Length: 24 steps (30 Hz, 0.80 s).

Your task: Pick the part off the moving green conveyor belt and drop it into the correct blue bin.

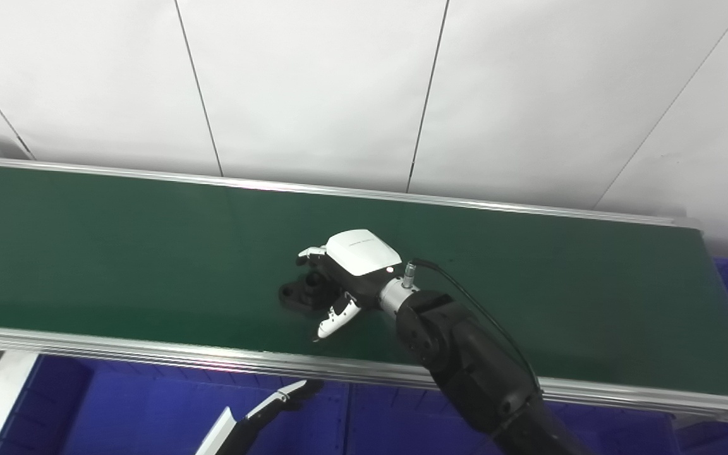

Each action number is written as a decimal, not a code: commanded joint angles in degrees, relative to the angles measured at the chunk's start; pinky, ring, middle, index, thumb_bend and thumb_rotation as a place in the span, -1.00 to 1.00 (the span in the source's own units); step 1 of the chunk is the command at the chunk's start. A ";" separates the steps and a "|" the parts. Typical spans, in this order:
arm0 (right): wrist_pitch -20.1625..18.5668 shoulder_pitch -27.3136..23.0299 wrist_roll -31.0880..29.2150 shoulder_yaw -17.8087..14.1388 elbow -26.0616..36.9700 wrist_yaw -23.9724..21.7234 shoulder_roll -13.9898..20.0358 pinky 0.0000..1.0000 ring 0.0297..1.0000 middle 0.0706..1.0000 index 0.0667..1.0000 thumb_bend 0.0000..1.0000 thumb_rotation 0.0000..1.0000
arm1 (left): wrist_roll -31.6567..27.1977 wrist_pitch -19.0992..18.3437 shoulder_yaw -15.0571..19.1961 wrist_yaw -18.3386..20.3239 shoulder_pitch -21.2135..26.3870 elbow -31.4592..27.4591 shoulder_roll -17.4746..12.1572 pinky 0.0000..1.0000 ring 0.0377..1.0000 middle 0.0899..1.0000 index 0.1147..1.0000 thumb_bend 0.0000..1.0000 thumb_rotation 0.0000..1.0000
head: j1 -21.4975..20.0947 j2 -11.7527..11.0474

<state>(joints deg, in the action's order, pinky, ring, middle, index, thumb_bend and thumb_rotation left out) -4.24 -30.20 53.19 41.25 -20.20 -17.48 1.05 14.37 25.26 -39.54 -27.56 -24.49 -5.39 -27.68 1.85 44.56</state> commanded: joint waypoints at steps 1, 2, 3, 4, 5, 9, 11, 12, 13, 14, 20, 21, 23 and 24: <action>0.71 -1.06 -0.07 0.55 0.78 -1.08 0.08 0.35 0.44 0.49 0.60 0.56 -0.40 | 0.70 1.65 0.03 -1.19 -0.05 -1.50 -0.40 0.60 0.68 0.71 0.68 0.36 -0.03 | 0.14 0.04; 0.98 -0.93 0.03 0.79 0.63 -0.76 0.25 0.34 0.44 0.49 0.60 0.55 -0.40 | 0.65 1.65 0.16 -1.06 -0.14 -1.66 -0.29 0.60 0.68 0.71 0.68 0.36 -0.03 | 0.18 0.15; 1.16 -0.84 0.10 0.96 0.56 -0.51 0.39 0.31 0.42 0.47 0.59 0.55 -0.40 | 0.63 1.65 0.26 -0.96 -0.22 -1.80 -0.21 0.59 0.67 0.71 0.68 0.37 -0.02 | 0.24 0.32; 1.35 -0.71 0.13 1.07 0.55 -0.21 0.53 0.30 0.41 0.47 0.59 0.55 -0.41 | 0.83 1.65 0.31 -0.99 -0.26 -1.86 -0.16 0.59 0.67 0.71 0.68 0.37 -0.02 | 0.34 0.54; 1.55 -0.61 0.11 1.23 0.45 -0.01 0.66 0.27 0.39 0.45 0.57 0.55 -0.42 | 0.94 1.66 0.40 -1.02 -0.32 -1.89 -0.08 0.60 0.67 0.71 0.68 0.37 -0.01 | 0.34 0.54; 2.75 -0.15 0.11 2.01 -0.13 1.36 1.21 0.08 0.25 0.34 0.49 0.48 -0.48 | 1.14 1.66 0.57 -1.17 -0.54 -1.84 0.18 0.63 0.68 0.71 0.67 0.38 0.01 | 0.46 0.76; 3.27 0.41 -0.10 2.33 0.41 1.98 1.61 -0.13 0.02 0.20 0.39 0.36 -0.64 | 0.90 1.66 0.59 -0.97 -0.63 -2.08 0.21 0.61 0.68 0.71 0.67 0.38 0.01 | 0.47 1.03; 3.57 0.63 -0.27 2.44 0.52 2.36 1.77 -0.27 -0.14 0.02 0.33 0.21 -0.85 | 0.90 1.66 0.58 -0.94 -0.65 -2.19 0.19 0.61 0.69 0.72 0.67 0.37 0.00 | 0.47 1.15; 3.85 0.84 -0.48 2.50 0.61 2.79 1.92 -0.39 -0.28 -0.06 0.08 0.11 -0.94 | 0.98 1.66 0.57 -0.94 -0.64 -2.29 0.20 0.61 0.68 0.72 0.68 0.36 -0.01 | 0.43 1.33; 4.25 0.95 -0.43 2.74 0.54 3.37 2.10 -0.45 -0.35 -0.09 0.00 0.08 -0.97 | 0.98 1.66 0.60 -0.91 -0.65 -2.34 0.23 0.61 0.68 0.72 0.68 0.36 -0.01 | 0.43 1.33; 7.88 1.50 0.56 4.39 -0.28 7.37 3.39 -0.52 -0.30 -0.15 0.01 0.02 -1.00 | 0.52 1.66 0.85 -0.53 -0.72 -2.66 0.65 0.59 0.67 0.71 0.68 0.37 -0.01 | 0.60 1.82; 8.65 1.63 0.68 4.55 -0.64 8.63 3.53 -0.56 -0.30 -0.16 0.00 0.02 -1.00 | 0.43 1.66 0.98 -0.37 -0.79 -2.71 0.73 0.58 0.67 0.71 0.68 0.37 -0.01 | 0.60 1.82; 9.78 1.76 0.89 4.78 -1.35 10.87 3.68 -0.66 -0.57 -0.26 -0.07 0.04 -1.00 | 0.52 1.66 1.19 -0.19 -0.88 -2.82 0.81 0.58 0.66 0.71 0.68 0.39 0.00 | 0.71 1.88; 10.55 1.84 1.10 4.77 -1.86 12.63 3.72 -0.71 -0.64 -0.28 -0.09 0.04 -1.00 | 0.53 1.66 1.32 -0.02 -0.93 -2.86 0.85 0.57 0.66 0.70 0.68 0.39 0.00 | 0.70 1.95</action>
<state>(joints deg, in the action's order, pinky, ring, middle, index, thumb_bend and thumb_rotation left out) 3.23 -29.02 53.36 44.81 -20.93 -5.82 5.21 14.40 25.26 -38.82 -27.28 -24.74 -6.54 -26.73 2.55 46.41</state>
